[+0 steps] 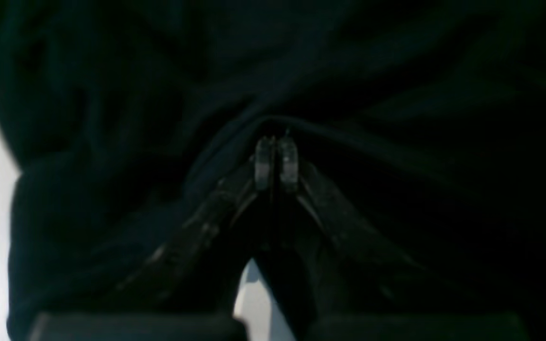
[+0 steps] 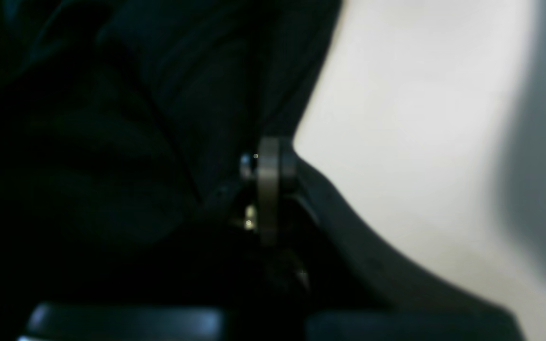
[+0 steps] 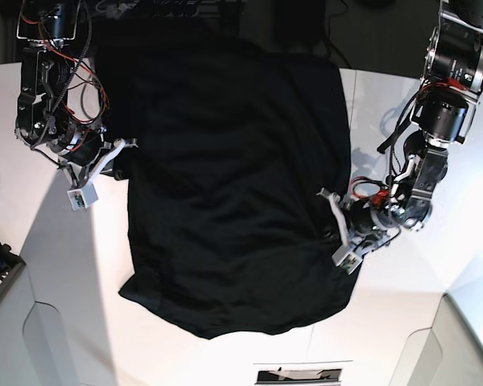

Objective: Layout the t-shirt on the table in an organized manner, then fold the t-shirt properly
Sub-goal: 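Grasp the shirt side with the left gripper and pull it outward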

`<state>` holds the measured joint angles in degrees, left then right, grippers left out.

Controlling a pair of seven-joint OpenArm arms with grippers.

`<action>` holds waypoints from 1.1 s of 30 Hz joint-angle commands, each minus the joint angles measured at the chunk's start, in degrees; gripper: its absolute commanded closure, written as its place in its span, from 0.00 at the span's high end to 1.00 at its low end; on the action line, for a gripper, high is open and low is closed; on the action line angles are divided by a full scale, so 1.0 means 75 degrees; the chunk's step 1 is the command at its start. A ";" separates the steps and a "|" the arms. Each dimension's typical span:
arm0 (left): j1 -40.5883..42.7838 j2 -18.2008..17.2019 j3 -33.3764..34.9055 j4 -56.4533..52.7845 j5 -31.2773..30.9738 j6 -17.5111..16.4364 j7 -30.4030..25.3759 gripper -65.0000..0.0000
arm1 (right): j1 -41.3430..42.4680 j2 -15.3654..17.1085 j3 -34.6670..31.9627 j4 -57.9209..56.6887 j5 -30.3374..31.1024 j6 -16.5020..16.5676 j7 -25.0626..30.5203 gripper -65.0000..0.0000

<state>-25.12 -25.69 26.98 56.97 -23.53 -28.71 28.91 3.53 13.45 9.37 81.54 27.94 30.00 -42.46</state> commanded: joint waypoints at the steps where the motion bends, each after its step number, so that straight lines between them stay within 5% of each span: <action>1: -0.0251 -0.0003 0.0085 -0.0160 0.0271 0.0172 0.0166 0.03 | -0.0055 0.0017 0.0023 0.0152 0.0090 0.0000 -0.0029 0.00; 7: -0.1037 0.0653 0.0323 -0.1075 0.0557 0.0169 0.0087 0.03 | -0.0632 -0.0571 0.0020 0.0376 0.0373 0.0067 -0.0029 0.00; 14: -0.1580 0.1620 0.0323 -0.1536 0.0729 0.0169 0.0143 0.03 | -0.0688 -0.1766 0.0017 0.0402 0.0417 0.0181 -0.0058 0.00; 19: -0.1600 0.1789 0.0312 -0.1448 0.0793 0.0195 0.0125 0.03 | -0.0644 -0.2157 0.0015 0.0536 0.0411 0.0178 0.0035 0.00; 23: -0.1597 0.1323 0.0227 -0.0597 0.0187 0.0364 0.0370 0.10 | -0.0644 -0.2148 0.0102 0.1241 0.0297 0.0178 0.0079 0.00; 28: -0.1559 0.0420 0.0227 0.1131 -0.1116 0.0370 0.1536 0.26 | -0.0495 -0.2130 0.0102 0.1836 -0.0035 0.0172 0.0289 0.00; 33: -0.0790 -0.0565 0.0227 0.2640 -0.1690 0.0306 0.1979 0.28 | 0.0557 -0.2046 0.0102 0.1577 -0.1387 -0.0216 0.0933 0.00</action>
<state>-29.71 -29.34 29.23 76.23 -36.05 -26.24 44.16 6.70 -2.22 10.11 92.33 16.51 28.23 -37.21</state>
